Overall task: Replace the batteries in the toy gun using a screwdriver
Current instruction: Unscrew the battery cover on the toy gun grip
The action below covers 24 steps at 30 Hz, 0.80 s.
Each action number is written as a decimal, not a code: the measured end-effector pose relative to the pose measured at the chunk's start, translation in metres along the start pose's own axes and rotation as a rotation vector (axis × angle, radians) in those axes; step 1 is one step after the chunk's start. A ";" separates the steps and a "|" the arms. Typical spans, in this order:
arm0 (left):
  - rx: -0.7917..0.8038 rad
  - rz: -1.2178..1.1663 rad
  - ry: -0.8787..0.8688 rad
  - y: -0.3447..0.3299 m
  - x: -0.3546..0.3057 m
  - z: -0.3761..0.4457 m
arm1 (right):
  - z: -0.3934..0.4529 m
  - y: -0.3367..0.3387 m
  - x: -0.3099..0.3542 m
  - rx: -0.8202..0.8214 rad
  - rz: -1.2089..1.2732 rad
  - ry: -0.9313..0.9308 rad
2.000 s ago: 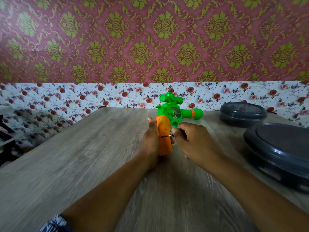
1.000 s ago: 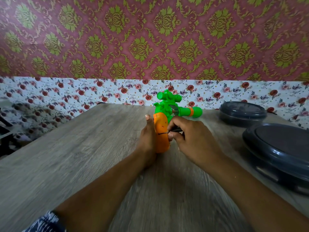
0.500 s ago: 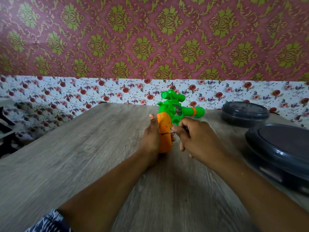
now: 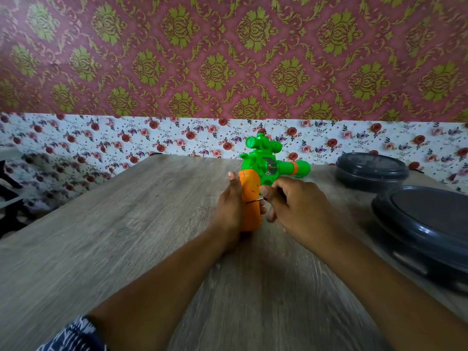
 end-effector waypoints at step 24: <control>-0.026 0.112 -0.055 0.002 -0.003 0.000 | 0.001 -0.001 0.005 0.018 0.145 0.055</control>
Point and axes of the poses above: each hand's wrist, its own z-axis towards the middle knuckle, its own y-axis out of the back of the hand, x = y × z, the point moved 7 cm from there along z, towards the middle knuckle, and after that the axes turned 2 degrees about z, right-handed, at the moved point
